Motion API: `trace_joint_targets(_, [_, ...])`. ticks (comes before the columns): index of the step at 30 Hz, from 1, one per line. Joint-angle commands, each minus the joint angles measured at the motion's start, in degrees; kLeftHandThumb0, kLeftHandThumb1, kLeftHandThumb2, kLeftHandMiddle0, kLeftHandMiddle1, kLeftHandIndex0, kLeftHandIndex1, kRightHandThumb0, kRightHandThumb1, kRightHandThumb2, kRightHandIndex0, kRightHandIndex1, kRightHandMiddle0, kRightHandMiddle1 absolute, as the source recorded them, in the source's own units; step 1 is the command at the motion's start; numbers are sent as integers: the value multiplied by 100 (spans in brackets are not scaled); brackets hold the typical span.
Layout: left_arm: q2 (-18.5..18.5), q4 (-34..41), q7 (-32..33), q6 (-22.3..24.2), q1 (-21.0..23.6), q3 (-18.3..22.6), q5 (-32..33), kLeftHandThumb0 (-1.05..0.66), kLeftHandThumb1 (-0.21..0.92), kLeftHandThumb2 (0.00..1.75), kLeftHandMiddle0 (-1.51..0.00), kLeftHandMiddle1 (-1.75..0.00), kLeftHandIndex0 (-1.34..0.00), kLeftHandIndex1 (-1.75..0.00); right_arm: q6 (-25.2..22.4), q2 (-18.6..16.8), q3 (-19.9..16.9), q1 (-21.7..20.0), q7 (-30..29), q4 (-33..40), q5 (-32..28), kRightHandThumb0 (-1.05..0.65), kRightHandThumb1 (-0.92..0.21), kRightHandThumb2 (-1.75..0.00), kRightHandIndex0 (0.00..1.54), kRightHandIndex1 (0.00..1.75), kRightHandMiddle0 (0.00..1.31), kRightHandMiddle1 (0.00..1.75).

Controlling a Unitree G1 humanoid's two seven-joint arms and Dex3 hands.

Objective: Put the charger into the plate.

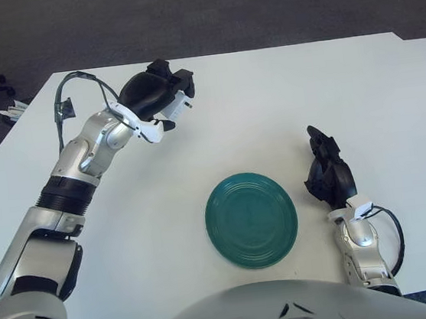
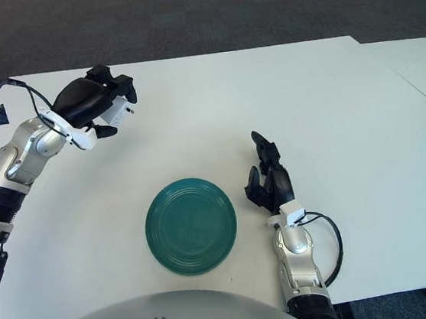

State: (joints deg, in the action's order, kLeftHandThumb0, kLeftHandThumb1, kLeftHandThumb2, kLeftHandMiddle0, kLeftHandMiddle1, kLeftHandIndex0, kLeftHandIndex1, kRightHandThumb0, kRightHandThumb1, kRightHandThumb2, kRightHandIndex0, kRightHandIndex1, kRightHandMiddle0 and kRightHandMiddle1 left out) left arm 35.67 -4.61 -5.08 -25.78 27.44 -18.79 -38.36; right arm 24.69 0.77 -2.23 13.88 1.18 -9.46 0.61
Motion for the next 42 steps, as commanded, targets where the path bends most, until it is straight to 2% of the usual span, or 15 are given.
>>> trace_joint_targets(1, [-124,474,-340,85,-397,-83,148,0,6,161,-77,-174,-60,-175,-447,-34,21,353,-3,-637,0,-87,-92,-97,9,0,0,38])
trace_joint_targets(3, [-198,743,-496,166,-552,-105,154,0,7,160,-77,-173,-59,-175,-457,-35,26,357,-11,-626,11,-87,-92,-98,8,0,0,37])
trace_joint_targets(6, [-333,1471,-1017,526,-830,-212,121,0,7,160,-78,-172,-59,-175,-475,-34,36,356,-26,-617,33,-87,-92,-98,8,0,0,37])
trace_joint_targets(10, [-525,2079,-1592,956,-1055,-324,114,0,7,160,-79,-171,-59,-175,-515,-44,49,358,-48,-596,53,-88,-92,-98,8,0,0,37])
trace_joint_targets(13, [-661,2420,-1749,1013,-1304,-501,-41,0,6,160,-80,-170,-58,-175,-537,-54,55,352,-67,-591,65,-88,-92,-98,8,0,0,37])
trace_joint_targets(15, [-705,2594,-1759,937,-1454,-623,-157,0,6,159,-81,-169,-58,-175,-547,-70,68,349,-90,-587,82,-88,-92,-98,8,0,0,37])
trace_joint_targets(20, [-665,2841,-1915,331,-1477,-987,-93,0,4,162,-82,-170,-59,-175,-554,-90,102,332,-154,-590,124,-88,-92,-97,8,0,0,37])
trace_joint_targets(27, [-664,2664,-2264,-77,-1437,-1185,295,0,2,166,-83,-174,-61,-175,-567,-80,183,347,-296,-540,286,-89,-92,-98,6,0,0,37])
trace_joint_targets(34, [-793,2146,-1859,-576,-1373,-1337,-427,0,0,167,-85,-172,-62,-175,-687,-82,253,364,-412,-450,422,-91,-92,-99,6,0,0,37])
trace_joint_targets(42, [-777,2057,-1957,-817,-1369,-1393,-583,0,-3,171,-87,-172,-65,-175,-721,-120,252,321,-421,-493,353,-92,-92,-98,6,0,0,40])
